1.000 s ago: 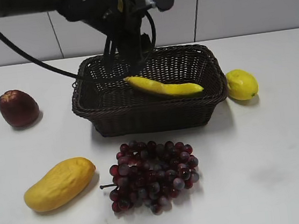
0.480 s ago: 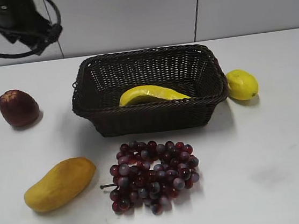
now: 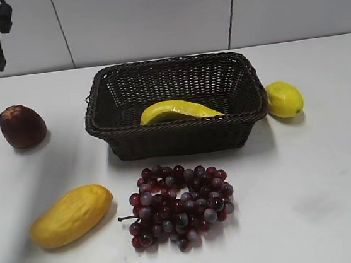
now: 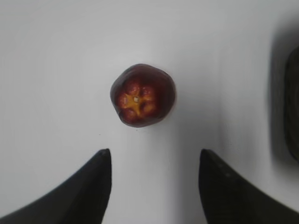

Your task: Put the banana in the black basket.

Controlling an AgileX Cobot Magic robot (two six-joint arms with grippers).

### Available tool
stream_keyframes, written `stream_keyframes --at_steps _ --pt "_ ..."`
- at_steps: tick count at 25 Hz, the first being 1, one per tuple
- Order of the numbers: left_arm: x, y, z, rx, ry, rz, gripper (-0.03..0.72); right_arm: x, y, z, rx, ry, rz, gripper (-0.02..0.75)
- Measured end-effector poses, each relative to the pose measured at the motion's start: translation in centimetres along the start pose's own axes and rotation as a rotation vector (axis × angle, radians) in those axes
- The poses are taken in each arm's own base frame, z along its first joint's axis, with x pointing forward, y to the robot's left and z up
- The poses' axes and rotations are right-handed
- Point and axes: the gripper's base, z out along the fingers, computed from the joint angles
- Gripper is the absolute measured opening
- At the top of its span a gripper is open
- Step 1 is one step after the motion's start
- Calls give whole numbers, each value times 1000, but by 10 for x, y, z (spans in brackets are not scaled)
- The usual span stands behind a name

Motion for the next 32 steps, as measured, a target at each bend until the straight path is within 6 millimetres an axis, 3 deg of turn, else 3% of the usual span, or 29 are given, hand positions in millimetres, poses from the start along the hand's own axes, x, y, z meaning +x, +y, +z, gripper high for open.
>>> stream_keyframes --at_steps 4,10,16,23,32 --pt "8 -2 -23 19 -46 11 570 0 0 0 0 0 0 519" --pt "66 4 -49 -19 -16 25 570 0 0 0 0 0 0 519" --pt "137 17 -54 -93 44 50 565 0 0 0 0 0 0 519" --pt "205 23 -60 -88 -39 56 558 0 0 0 0 0 0 519" --pt "267 28 -67 -77 -201 60 541 0 0 0 0 0 0 519"
